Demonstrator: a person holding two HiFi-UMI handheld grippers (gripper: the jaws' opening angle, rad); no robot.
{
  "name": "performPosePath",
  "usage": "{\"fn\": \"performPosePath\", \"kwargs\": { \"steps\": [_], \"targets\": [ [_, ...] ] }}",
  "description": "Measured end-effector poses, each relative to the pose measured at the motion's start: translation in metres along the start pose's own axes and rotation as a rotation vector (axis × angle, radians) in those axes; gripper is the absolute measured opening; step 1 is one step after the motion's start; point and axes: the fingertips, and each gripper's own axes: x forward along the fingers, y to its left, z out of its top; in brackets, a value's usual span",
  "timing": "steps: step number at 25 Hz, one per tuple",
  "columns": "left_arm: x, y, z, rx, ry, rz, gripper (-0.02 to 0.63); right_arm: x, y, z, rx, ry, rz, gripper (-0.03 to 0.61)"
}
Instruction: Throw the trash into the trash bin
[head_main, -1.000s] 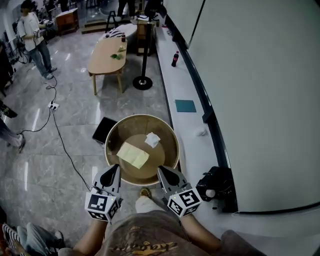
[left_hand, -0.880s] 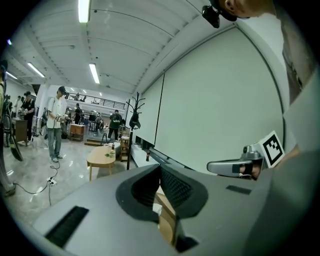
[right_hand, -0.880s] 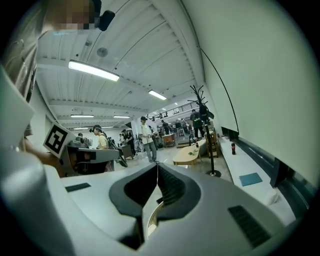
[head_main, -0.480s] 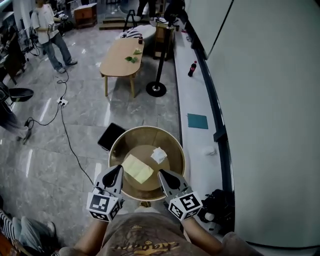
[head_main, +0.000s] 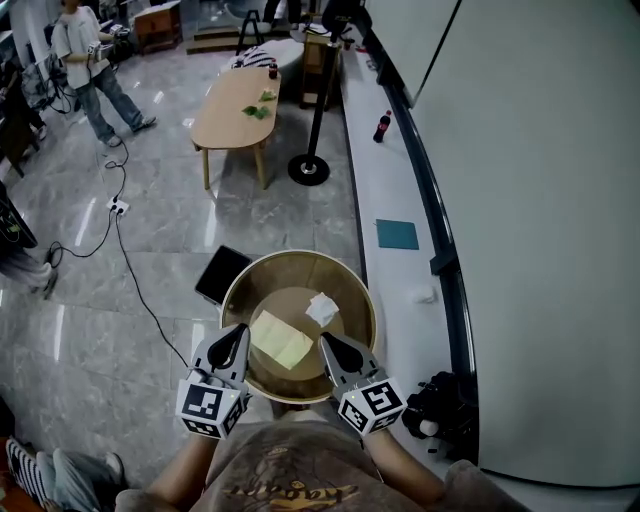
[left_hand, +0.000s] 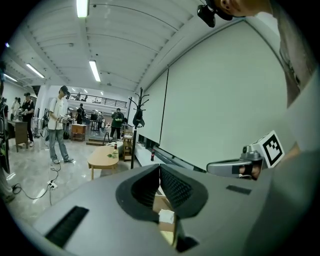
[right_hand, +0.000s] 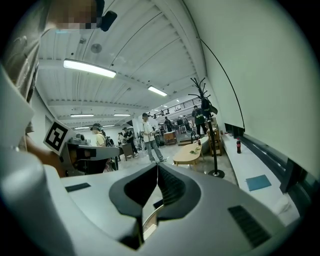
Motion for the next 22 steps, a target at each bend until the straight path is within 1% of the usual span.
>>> {"fn": "performPosePath", "kwargs": {
  "steps": [8,13,18,22],
  "targets": [
    [0.017,0.012,-0.014,-0.007,0.037,-0.053,0.018,0.018,-0.001,-0.008,0.032,0.006,-0.042,0.018],
    [0.035,0.016,-0.032,-0.019,0.067,-0.062,0.018,0.03,-0.011,-0.02,0.043,0.019,-0.049,0.018],
    [0.057,0.024,-0.06,-0.023,0.093,-0.074,0.018,0.052,-0.025,-0.038,0.034,0.026,-0.054,0.019],
    [0.081,0.033,-0.092,-0.027,0.12,-0.077,0.018,0.07,-0.043,-0.059,0.015,0.031,-0.072,0.02]
  ]
}}
